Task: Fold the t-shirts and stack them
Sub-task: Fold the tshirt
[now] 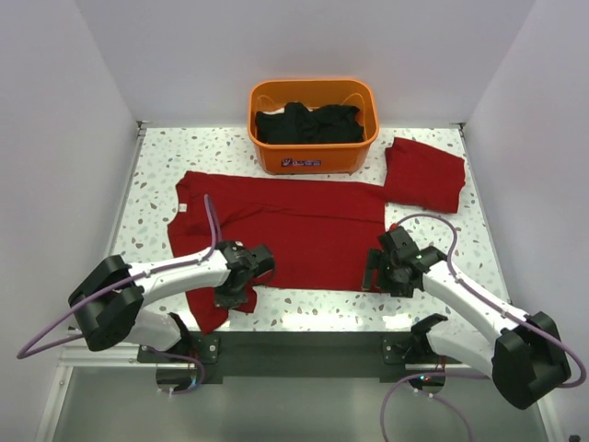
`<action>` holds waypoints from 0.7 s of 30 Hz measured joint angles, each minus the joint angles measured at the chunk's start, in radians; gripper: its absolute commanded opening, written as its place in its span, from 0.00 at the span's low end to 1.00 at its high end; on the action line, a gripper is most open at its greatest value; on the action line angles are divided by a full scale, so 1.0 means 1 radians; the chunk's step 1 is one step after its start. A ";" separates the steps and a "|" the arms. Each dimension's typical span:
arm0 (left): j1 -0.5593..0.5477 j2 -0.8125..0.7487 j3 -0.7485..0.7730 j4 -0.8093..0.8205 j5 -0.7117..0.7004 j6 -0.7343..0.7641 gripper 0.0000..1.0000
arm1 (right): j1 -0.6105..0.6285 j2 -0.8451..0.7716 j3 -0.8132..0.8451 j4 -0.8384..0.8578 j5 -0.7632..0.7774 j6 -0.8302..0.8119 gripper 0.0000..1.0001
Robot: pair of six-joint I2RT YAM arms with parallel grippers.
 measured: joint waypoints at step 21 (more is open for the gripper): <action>0.117 0.035 0.116 -0.058 -0.075 0.166 0.00 | 0.000 0.085 -0.028 0.139 0.052 0.056 0.00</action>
